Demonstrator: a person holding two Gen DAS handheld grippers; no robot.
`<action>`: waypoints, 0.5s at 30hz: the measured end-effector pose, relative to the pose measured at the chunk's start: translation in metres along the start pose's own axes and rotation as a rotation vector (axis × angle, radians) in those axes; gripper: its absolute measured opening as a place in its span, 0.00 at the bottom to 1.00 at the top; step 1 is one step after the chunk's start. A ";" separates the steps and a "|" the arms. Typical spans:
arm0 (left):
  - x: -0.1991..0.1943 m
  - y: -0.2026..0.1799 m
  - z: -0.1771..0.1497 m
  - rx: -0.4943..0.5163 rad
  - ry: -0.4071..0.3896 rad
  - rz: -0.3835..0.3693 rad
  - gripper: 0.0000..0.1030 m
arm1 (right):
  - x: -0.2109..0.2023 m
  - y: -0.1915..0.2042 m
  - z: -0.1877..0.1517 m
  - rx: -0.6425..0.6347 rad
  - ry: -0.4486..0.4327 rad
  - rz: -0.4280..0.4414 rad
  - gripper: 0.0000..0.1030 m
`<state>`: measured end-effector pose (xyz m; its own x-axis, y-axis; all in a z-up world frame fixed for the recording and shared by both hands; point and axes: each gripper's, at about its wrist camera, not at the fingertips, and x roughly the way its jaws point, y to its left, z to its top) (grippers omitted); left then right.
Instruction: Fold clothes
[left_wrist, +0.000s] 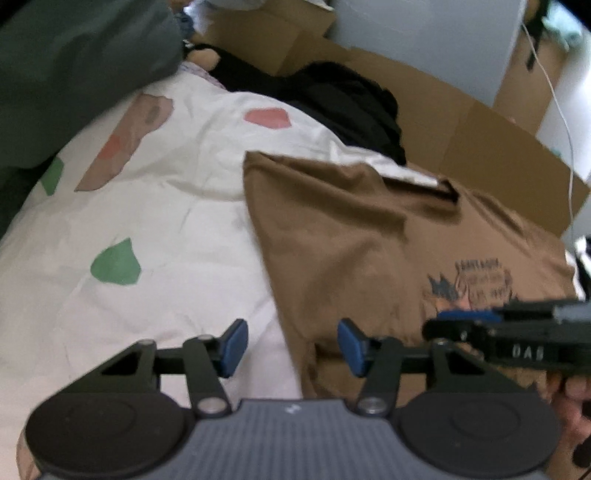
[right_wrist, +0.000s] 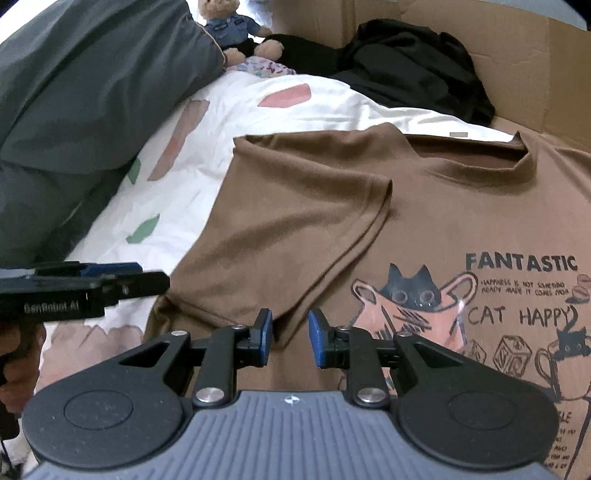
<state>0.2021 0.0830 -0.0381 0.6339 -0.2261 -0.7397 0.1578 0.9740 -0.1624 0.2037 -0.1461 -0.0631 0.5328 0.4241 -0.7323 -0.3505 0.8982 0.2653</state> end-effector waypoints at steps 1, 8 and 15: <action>0.003 -0.001 -0.005 0.004 0.011 -0.001 0.44 | 0.000 0.000 -0.001 0.000 0.001 0.002 0.24; 0.006 0.007 -0.012 -0.036 0.014 -0.026 0.09 | -0.002 0.014 -0.001 -0.054 -0.032 0.022 0.24; 0.005 0.025 -0.022 -0.145 0.011 -0.075 0.06 | 0.005 0.013 -0.005 -0.035 0.001 0.011 0.04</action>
<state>0.1923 0.1068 -0.0607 0.6161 -0.2991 -0.7287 0.0932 0.9463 -0.3096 0.1976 -0.1327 -0.0664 0.5281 0.4335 -0.7302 -0.3829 0.8891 0.2509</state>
